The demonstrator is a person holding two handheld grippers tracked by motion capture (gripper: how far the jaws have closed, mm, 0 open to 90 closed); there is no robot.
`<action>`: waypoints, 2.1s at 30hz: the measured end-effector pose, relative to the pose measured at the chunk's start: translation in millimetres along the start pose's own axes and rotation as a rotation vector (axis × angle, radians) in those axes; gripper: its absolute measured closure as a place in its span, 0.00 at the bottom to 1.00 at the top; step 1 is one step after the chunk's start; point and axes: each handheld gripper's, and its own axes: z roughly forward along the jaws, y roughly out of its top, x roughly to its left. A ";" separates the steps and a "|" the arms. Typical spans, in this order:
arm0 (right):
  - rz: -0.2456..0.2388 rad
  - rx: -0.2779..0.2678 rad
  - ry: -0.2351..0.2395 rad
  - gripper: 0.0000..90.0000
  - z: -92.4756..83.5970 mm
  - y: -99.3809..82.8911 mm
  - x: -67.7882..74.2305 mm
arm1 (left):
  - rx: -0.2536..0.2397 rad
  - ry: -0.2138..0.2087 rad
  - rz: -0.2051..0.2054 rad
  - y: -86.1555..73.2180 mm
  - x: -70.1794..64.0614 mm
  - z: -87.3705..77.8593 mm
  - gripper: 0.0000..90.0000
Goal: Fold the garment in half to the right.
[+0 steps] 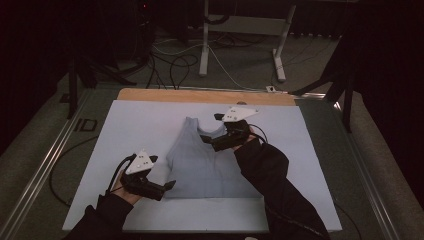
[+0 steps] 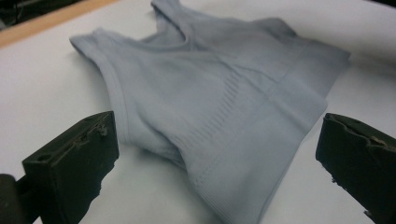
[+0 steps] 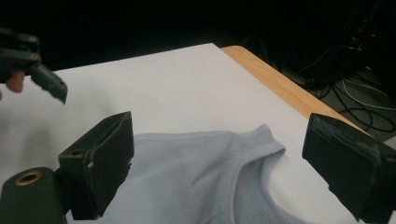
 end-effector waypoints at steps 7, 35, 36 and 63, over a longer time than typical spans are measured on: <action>-0.001 -0.003 0.008 0.10 24.0 4.2 -4.9 | 0.030 0.014 -0.024 -7.4 -2.5 13.6 0.00; 0.009 0.078 0.037 0.10 76.2 -4.2 -9.5 | 0.310 -0.001 -0.072 -31.9 -11.7 53.0 0.30; 0.009 0.078 0.037 0.10 76.2 -4.2 -9.5 | 0.310 -0.001 -0.072 -31.9 -11.7 53.0 0.31; 0.067 0.096 0.015 0.11 96.7 -7.5 -23.4 | 0.139 -0.066 -0.070 -17.6 -22.7 43.5 0.96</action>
